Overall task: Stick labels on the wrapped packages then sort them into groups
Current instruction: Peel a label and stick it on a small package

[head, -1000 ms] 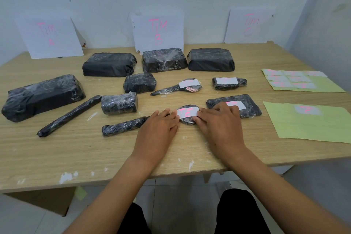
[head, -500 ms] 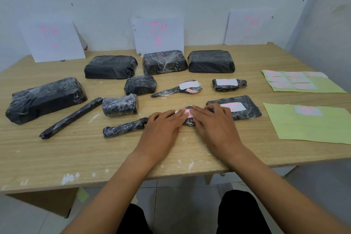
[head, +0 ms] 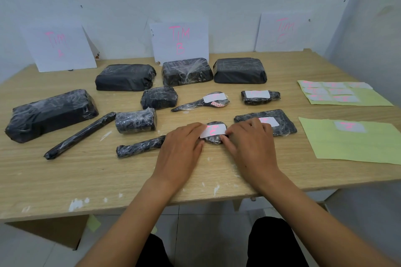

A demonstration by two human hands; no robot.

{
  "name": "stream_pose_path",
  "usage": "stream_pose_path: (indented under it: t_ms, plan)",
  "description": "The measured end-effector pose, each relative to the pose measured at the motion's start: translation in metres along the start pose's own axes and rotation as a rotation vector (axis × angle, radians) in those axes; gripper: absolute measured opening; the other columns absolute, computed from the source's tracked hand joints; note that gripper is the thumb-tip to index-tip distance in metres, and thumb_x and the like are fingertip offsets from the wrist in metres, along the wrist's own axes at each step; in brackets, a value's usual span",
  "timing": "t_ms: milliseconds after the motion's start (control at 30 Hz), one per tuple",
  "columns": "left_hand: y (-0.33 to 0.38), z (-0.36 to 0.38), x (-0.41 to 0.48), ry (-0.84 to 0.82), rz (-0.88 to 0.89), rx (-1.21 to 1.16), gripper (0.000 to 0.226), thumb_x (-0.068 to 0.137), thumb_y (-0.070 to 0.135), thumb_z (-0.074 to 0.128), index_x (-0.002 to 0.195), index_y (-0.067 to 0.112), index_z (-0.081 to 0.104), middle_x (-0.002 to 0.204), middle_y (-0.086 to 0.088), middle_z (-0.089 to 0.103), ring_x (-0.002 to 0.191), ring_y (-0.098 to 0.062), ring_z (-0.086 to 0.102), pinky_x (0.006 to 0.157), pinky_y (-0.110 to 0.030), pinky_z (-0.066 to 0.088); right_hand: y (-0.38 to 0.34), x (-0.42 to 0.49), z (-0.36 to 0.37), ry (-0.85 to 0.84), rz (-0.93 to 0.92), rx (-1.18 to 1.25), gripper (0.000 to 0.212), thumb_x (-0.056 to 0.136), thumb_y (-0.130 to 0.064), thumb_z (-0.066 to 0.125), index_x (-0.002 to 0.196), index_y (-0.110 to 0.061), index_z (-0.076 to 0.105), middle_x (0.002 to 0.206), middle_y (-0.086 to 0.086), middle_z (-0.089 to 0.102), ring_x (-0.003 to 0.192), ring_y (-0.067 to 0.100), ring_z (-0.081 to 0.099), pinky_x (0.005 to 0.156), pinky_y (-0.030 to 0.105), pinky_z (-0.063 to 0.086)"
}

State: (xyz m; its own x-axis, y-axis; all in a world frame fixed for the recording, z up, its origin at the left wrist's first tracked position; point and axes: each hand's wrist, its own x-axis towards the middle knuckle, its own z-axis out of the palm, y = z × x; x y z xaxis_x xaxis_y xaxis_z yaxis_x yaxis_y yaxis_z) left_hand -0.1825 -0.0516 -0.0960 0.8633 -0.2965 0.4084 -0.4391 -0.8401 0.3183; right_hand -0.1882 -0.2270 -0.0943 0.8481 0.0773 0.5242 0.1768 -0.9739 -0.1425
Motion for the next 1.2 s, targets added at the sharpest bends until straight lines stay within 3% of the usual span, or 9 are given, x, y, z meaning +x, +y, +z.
stream_pose_path:
  t_ms: [133,233,367,500,700,833,1067,1200]
  plan:
    - [0.000,0.000,0.002,-0.037,0.001,0.008,0.038,0.096,0.022,0.052,0.134,0.022,0.052,0.133,0.009,0.057,0.116,-0.016,0.050,0.098,-0.032,0.035,0.000,0.001,0.010,-0.016,-0.072,0.052,0.026,0.091,-0.031,0.052,0.109,-0.021,0.068,0.110,-0.006,0.069,0.100,0.023,0.055,0.079,0.036,0.041]
    - [0.002,-0.001,0.000,-0.009,-0.012,-0.020,0.037,0.094,0.020,0.056,0.131,0.021,0.056,0.121,0.004,0.064,0.111,-0.018,0.053,0.095,-0.032,0.038,0.000,0.001,0.009,0.008,-0.072,0.036,0.031,0.090,-0.035,0.046,0.103,-0.023,0.071,0.103,-0.008,0.072,0.094,0.021,0.058,0.077,0.036,0.043]
    - [0.003,-0.003,-0.001,0.013,-0.053,-0.094,0.030,0.092,0.024,0.060,0.121,0.022,0.063,0.123,0.005,0.063,0.112,-0.013,0.055,0.098,-0.027,0.035,0.001,-0.001,0.004,0.017,-0.029,0.061,0.013,0.087,-0.031,0.063,0.092,-0.022,0.070,0.089,-0.007,0.071,0.091,0.021,0.054,0.075,0.035,0.037]
    - [0.003,-0.004,-0.003,0.045,-0.047,-0.113,0.021,0.088,0.023,0.065,0.107,0.016,0.070,0.118,0.003,0.067,0.108,-0.013,0.061,0.097,-0.028,0.042,0.000,-0.001,0.002,-0.012,-0.004,0.059,0.016,0.089,-0.036,0.059,0.086,-0.023,0.068,0.088,-0.008,0.068,0.091,0.020,0.050,0.076,0.034,0.033]
    - [0.005,-0.006,0.000,0.075,-0.065,-0.068,0.019,0.085,0.033,0.067,0.091,0.017,0.076,0.112,0.000,0.069,0.108,-0.014,0.059,0.096,-0.028,0.041,0.001,0.001,-0.004,-0.021,0.021,0.092,0.018,0.089,-0.040,0.055,0.085,-0.026,0.067,0.091,-0.011,0.065,0.093,0.017,0.049,0.079,0.033,0.035]
    - [0.016,-0.005,0.006,0.144,-0.034,-0.093,0.016,0.086,0.035,0.065,0.080,0.021,0.069,0.093,0.008,0.068,0.093,-0.010,0.059,0.084,-0.033,0.047,0.008,-0.003,-0.012,0.024,0.066,0.177,0.010,0.086,-0.035,0.062,0.085,-0.027,0.067,0.090,-0.010,0.064,0.093,0.017,0.052,0.077,0.032,0.035]
    - [0.078,0.019,0.048,0.050,0.136,-0.154,0.018,0.087,0.038,0.060,0.095,0.024,0.068,0.094,0.011,0.067,0.095,-0.008,0.057,0.085,-0.027,0.044,0.072,-0.005,-0.040,0.074,0.199,0.118,0.011,0.084,-0.033,0.066,0.089,-0.025,0.069,0.094,-0.004,0.066,0.092,0.022,0.054,0.072,0.030,0.029]
    - [0.117,0.040,0.069,-0.022,0.228,-0.165,0.032,0.087,0.038,0.060,0.112,0.018,0.068,0.112,0.004,0.067,0.108,-0.014,0.056,0.092,-0.026,0.042,0.120,-0.010,-0.053,0.085,0.283,0.050,0.013,0.084,-0.032,0.068,0.091,-0.021,0.071,0.094,0.000,0.067,0.090,0.026,0.057,0.071,0.033,0.034]
